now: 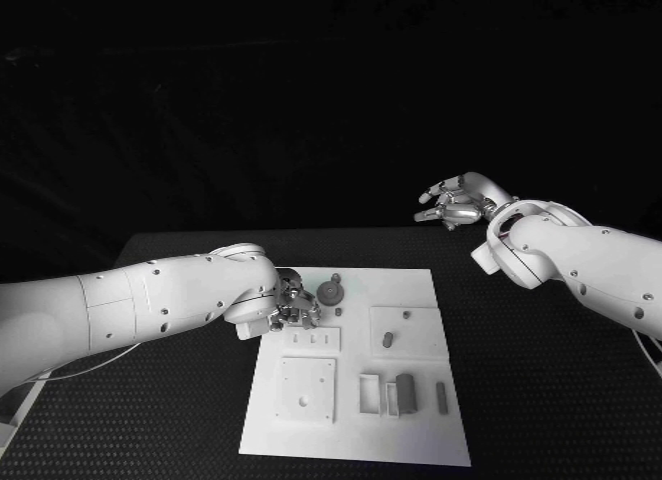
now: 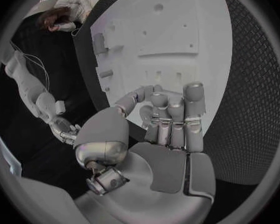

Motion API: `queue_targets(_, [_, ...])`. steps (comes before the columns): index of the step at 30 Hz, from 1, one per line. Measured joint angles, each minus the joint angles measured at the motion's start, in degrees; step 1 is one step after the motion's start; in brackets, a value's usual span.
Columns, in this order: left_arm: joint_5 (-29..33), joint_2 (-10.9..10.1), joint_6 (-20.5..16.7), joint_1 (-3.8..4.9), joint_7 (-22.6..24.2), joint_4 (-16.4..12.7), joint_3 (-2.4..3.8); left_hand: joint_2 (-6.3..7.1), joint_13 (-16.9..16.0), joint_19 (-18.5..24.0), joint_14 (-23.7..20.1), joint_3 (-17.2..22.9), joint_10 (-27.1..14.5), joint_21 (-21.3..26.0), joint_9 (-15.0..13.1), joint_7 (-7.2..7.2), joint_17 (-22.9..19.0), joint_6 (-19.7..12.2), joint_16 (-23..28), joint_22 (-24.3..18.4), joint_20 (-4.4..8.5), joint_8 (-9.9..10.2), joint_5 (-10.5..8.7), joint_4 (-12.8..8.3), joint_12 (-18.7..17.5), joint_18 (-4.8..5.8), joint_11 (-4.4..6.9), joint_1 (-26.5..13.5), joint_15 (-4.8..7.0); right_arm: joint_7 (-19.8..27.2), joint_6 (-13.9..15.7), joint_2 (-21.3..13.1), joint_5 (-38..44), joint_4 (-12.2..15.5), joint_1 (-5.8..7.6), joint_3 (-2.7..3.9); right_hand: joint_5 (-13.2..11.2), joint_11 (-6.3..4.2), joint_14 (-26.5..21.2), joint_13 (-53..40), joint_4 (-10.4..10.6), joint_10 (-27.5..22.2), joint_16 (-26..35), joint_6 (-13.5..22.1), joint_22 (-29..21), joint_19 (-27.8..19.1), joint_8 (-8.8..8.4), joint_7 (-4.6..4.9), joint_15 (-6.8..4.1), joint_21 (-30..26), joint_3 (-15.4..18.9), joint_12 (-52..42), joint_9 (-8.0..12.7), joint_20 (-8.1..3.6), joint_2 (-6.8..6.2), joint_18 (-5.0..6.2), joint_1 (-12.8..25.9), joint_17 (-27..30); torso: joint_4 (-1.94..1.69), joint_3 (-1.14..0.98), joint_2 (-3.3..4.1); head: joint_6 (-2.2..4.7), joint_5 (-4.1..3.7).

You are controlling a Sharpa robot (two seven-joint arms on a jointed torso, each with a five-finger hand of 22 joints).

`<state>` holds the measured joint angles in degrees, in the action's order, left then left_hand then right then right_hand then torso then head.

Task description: Assemble the parts on the task board

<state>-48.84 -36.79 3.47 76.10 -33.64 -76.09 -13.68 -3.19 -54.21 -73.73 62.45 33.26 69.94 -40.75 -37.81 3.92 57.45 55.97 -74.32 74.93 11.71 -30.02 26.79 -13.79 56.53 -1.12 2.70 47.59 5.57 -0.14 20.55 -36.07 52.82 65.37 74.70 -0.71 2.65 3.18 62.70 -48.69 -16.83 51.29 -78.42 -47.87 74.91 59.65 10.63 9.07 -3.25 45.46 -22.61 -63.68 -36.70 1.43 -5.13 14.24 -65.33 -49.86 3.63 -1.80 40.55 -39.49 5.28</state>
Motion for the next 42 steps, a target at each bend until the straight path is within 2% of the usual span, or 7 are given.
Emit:
queue_targets(9, [-0.09,0.02,0.95,-0.10,-0.08,0.00,0.00,-0.06,-0.13,-0.11,0.05,0.00,0.10,-1.53,-0.01,-0.09,-0.81,0.09,-1.57,-0.01,0.11,-0.02,0.00,0.00,1.11,0.00,0.10,-0.23,0.13,-0.05,-0.33,0.23,-0.05,0.00,0.00,0.00,0.00,0.00,0.00,0.00,0.00,0.00,0.00,-0.01,0.00,-0.20,0.00,-0.02,0.00,0.00,0.00,-0.22,0.00,0.20,0.00,-0.03,0.00,0.00,0.02,-0.01,-0.04,-0.36,-0.04])
queue_targets(13, [-0.09,0.30,1.87,-0.35,-0.17,0.20,0.00,0.14,-0.13,-0.19,0.25,0.00,0.31,-2.06,-0.03,-0.35,-1.16,0.35,-2.26,-0.01,0.19,-0.03,0.55,0.00,1.56,0.00,0.32,-0.84,0.35,-0.12,-0.54,0.43,-0.07,-0.02,0.00,0.00,0.00,0.00,0.00,0.07,-0.07,0.00,0.00,0.24,0.00,-0.20,0.00,0.04,0.00,0.00,0.07,-0.22,0.00,0.20,0.23,-0.05,-0.23,0.00,0.00,-0.03,-0.04,-0.43,-0.04])
queue_targets(27, [-0.94,1.27,3.20,-1.51,-0.40,0.73,0.01,0.17,-0.11,-0.43,0.31,0.00,0.52,-2.40,-0.40,-0.45,-1.51,0.45,-2.84,-0.02,0.44,0.14,0.55,0.00,2.04,0.01,0.53,-0.86,0.46,-0.21,-1.01,0.83,-0.09,-0.12,0.00,0.00,0.00,0.00,0.00,0.07,0.00,0.00,0.00,0.25,0.00,-0.20,0.00,0.03,0.01,0.00,0.31,-0.22,0.00,0.20,0.23,-0.10,-0.23,0.05,0.05,-0.03,0.01,-0.93,-0.08])
queue_targets(42, [-5.24,1.36,3.46,-1.62,-0.29,0.86,0.02,0.18,-0.10,-0.50,0.31,0.01,0.59,-2.95,-0.40,-0.58,-2.14,0.59,-3.79,-0.03,0.50,0.22,0.41,0.00,2.49,0.01,0.61,-0.86,0.49,-0.29,-1.23,0.94,-0.09,-0.04,0.00,0.00,0.00,0.00,0.00,0.12,0.00,0.00,-0.25,-0.07,-0.01,-0.20,0.00,0.18,0.01,0.00,0.31,-0.49,0.04,0.20,0.45,-0.37,-0.45,0.04,-0.01,-0.01,0.01,-1.21,-0.19])
